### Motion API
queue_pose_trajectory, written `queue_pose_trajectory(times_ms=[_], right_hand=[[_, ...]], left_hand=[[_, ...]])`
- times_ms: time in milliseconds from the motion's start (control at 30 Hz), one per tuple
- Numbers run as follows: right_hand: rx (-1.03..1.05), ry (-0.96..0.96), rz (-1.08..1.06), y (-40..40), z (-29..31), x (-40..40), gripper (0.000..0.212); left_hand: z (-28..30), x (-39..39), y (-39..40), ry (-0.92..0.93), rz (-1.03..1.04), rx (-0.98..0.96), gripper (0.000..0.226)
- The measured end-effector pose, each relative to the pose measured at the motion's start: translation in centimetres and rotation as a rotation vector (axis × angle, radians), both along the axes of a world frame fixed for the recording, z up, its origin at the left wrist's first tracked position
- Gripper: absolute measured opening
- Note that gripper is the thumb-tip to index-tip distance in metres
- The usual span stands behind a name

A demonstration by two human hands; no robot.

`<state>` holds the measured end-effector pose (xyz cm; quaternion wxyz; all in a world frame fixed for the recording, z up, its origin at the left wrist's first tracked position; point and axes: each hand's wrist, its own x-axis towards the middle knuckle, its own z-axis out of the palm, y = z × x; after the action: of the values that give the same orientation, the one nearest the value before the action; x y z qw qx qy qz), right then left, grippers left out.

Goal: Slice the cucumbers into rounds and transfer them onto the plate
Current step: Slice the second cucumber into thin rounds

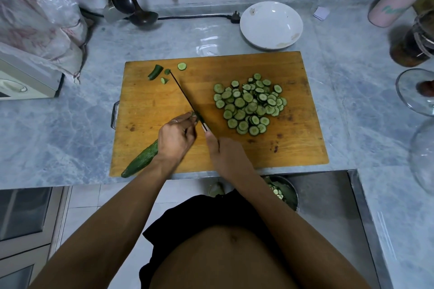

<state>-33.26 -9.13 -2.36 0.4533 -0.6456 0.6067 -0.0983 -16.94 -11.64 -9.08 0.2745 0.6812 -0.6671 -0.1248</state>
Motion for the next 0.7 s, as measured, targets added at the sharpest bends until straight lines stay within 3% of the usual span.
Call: queue_pose_trajectory(times_ms=[333, 700], right_hand=[[-0.031, -0.058, -0.203, -0.5, 0.5, -3.9, 0.063], [-0.069, -0.041, -0.067, 0.8, 1.5, -3.8, 0.066]], left_hand=[[-0.4, -1.2, 1.0, -0.069, 0.073, -0.044, 0.031], [-0.1, -0.9, -1.3, -0.039, -0.072, 0.025, 0.034]])
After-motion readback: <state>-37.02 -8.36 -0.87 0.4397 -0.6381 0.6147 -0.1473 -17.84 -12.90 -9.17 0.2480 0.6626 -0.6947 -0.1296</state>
